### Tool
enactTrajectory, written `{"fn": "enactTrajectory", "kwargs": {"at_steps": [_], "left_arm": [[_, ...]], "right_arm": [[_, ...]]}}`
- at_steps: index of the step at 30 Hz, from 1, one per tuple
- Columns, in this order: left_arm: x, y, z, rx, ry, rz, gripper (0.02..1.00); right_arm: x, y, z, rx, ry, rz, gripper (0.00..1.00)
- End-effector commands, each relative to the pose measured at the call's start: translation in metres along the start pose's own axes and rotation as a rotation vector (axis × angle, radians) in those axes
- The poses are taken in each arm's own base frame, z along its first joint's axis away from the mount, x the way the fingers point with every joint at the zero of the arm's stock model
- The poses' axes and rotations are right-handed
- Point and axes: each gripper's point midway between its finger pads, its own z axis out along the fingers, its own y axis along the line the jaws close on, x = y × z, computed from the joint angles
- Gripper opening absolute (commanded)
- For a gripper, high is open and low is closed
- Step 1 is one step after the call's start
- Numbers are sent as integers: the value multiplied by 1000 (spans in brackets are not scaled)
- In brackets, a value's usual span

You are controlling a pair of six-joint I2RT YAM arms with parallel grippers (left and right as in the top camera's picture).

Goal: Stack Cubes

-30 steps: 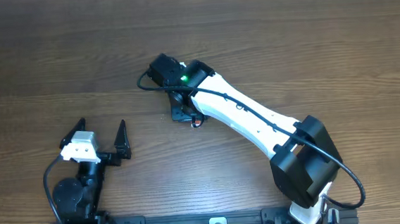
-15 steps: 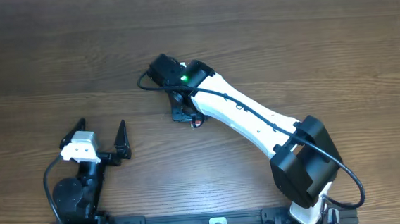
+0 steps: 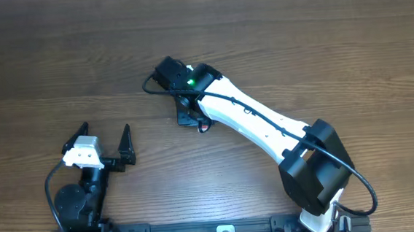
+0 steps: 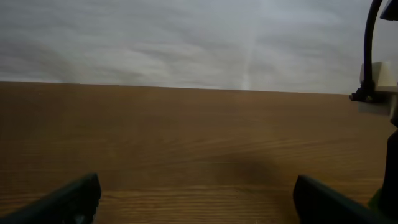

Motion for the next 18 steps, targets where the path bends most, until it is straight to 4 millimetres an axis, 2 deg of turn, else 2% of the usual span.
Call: {"fn": "enactTrajectory", "kwargs": {"at_steps": [1, 16, 18], "left_arm": [[1, 0, 0, 1, 0, 14, 1000], [1, 0, 0, 1, 0, 14, 1000], [1, 0, 0, 1, 0, 14, 998]], "right_arm": [[4, -1, 7, 15, 15, 1, 45], [6, 0, 13, 21, 32, -1, 75], [6, 0, 13, 18, 33, -1, 169]]}}
